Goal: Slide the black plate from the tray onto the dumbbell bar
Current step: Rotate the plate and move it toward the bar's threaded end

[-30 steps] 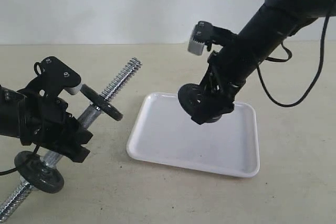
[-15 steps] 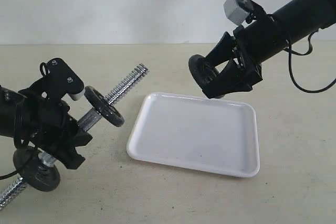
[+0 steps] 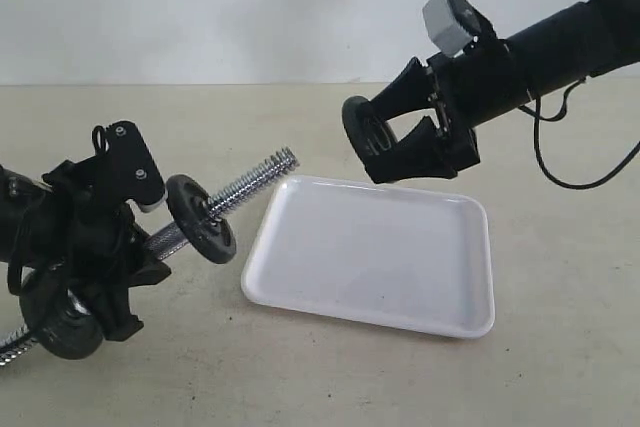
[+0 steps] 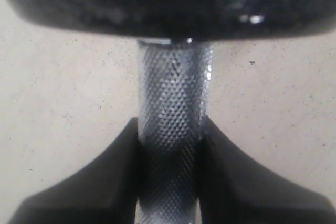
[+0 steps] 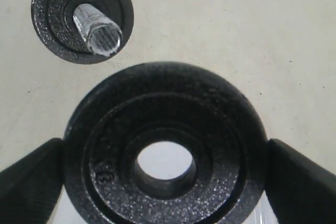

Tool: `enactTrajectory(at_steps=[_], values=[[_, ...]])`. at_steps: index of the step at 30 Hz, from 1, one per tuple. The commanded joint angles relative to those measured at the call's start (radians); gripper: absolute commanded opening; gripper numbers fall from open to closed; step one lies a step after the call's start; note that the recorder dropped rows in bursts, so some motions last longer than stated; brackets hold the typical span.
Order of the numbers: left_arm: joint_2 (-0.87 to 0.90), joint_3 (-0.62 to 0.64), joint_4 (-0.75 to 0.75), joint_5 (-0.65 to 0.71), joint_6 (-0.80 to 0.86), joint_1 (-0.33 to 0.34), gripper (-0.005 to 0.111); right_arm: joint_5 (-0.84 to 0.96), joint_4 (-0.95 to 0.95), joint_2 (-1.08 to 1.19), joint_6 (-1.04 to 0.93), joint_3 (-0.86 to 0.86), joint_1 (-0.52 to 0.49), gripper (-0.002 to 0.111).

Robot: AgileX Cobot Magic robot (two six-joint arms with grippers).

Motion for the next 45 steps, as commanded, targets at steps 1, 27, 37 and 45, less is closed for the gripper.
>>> enactTrajectory(at_steps=[1,27,37,45], values=[[-0.052,-0.033,0.022,-0.129,0.008,0.003,0.004,0.032,0.152,-0.015,-0.111,0.037,-0.005,0.000],[-0.023,-0.033,0.218,-0.240,0.010,0.005,0.004,0.032,0.215,-0.018,-0.149,0.075,0.103,0.000],[0.056,-0.033,0.202,-0.284,0.003,0.027,0.004,0.032,0.211,-0.028,-0.099,0.075,0.103,0.000],[0.056,-0.033,0.202,-0.308,-0.034,0.027,0.004,0.032,0.211,-0.029,-0.099,0.075,0.103,0.000]])
